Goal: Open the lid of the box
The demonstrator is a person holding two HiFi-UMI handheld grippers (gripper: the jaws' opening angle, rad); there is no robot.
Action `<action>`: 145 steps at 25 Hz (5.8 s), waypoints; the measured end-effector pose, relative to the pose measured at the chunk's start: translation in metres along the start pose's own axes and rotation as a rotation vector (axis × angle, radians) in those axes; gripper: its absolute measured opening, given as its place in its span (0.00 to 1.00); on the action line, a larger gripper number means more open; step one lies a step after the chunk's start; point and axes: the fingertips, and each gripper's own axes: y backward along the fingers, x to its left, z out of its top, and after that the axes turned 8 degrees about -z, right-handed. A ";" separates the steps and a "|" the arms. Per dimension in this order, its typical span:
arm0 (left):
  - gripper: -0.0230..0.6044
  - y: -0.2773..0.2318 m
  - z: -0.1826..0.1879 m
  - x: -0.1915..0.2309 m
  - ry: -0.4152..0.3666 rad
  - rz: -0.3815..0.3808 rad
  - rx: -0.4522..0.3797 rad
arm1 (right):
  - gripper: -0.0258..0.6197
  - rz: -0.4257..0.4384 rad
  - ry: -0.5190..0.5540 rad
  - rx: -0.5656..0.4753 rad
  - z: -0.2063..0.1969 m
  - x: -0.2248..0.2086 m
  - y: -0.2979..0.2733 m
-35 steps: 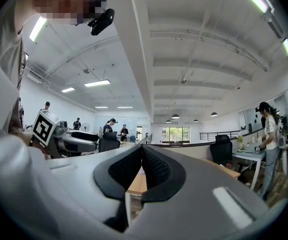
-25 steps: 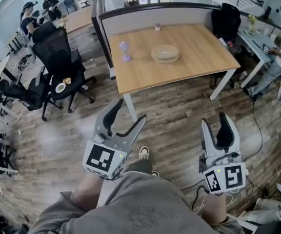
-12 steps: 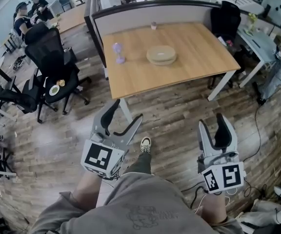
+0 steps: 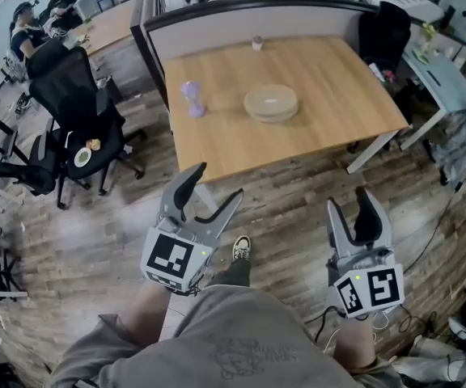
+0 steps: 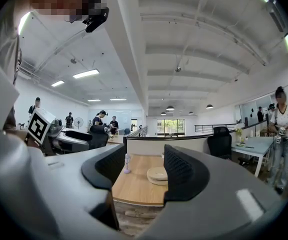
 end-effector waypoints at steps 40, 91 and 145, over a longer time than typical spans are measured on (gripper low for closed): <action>0.50 -0.235 -0.008 0.219 0.057 0.056 0.055 | 0.39 0.113 -0.010 0.043 0.007 -0.103 -0.341; 0.54 -0.357 -0.140 0.286 0.044 -0.103 0.256 | 0.39 0.448 0.132 0.437 -0.147 -0.068 -0.500; 0.53 -0.447 -0.379 0.261 -0.067 -0.575 0.464 | 0.39 0.597 0.707 0.715 -0.364 0.016 -0.520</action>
